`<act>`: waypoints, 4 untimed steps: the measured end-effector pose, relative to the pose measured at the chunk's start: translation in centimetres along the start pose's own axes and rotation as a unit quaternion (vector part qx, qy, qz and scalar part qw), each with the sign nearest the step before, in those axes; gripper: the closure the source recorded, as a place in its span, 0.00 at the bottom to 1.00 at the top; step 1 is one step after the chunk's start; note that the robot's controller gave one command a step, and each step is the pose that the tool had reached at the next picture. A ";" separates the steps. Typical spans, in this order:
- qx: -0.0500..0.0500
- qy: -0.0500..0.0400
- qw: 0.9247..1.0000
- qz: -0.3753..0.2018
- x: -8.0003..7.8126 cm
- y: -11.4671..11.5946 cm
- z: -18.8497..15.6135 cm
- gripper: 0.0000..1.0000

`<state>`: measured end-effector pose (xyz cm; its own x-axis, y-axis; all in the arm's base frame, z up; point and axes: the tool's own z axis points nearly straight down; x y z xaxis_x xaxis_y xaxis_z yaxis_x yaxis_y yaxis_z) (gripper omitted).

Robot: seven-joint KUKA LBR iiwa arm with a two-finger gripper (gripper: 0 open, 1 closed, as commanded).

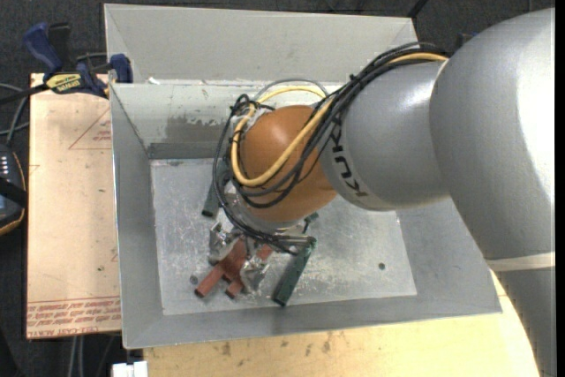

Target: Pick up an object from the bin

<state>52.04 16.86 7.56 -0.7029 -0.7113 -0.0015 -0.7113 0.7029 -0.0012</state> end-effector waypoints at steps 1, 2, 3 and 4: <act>0.000 0.000 1.000 0.000 0.0 0.0 -0.2 1.00; 0.000 -0.001 1.000 0.001 0.0 0.1 -0.9 1.00; -0.002 0.002 1.000 0.001 0.2 0.2 -1.9 1.00; -0.003 0.003 1.000 0.001 0.2 0.2 -4.1 1.00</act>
Offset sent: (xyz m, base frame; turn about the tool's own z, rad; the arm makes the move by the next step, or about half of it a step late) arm -0.0001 0.0002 0.0304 0.0000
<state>51.70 16.86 11.66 -0.7040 -0.7101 0.0043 -0.7101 0.7041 0.0049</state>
